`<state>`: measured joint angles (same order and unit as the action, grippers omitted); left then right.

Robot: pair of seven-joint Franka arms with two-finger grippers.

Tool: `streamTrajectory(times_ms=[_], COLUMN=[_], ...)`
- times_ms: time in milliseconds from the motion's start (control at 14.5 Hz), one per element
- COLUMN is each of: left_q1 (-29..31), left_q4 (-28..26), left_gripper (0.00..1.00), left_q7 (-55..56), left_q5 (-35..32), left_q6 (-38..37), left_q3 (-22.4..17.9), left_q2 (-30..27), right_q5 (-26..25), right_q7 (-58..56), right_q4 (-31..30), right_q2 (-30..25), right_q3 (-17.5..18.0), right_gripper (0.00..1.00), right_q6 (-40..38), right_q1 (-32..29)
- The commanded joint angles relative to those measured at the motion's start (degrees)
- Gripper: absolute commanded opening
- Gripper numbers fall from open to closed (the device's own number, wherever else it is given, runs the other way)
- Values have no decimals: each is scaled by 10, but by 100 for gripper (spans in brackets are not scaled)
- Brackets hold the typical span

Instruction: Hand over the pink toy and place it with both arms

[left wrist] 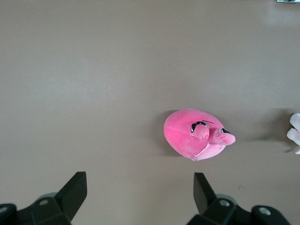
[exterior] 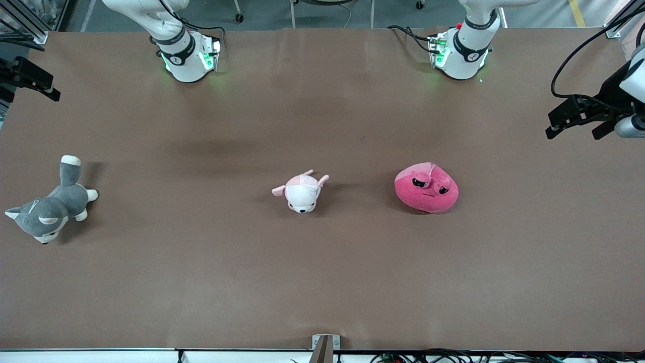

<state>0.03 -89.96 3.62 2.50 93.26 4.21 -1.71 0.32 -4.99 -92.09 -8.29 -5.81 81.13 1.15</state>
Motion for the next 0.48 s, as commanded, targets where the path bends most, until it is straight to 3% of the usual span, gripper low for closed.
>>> streamTrajectory(times_ms=[0, 414], left_q1=[1, -3], left_q4=[11, 12], left_gripper=[100, 100], left_q7=[-8, -5], left_q5=[-11, -14], left_q6=[1, 1], left_q3=[2, 2], left_q2=[6, 21], right_q5=[10, 6], right_q7=[-3, -5], right_q4=[-8, -5], right_q2=[-9, -9], right_q3=[-1, -1], right_gripper=[100, 100], right_q6=[5, 5], right_q1=[-2, -1])
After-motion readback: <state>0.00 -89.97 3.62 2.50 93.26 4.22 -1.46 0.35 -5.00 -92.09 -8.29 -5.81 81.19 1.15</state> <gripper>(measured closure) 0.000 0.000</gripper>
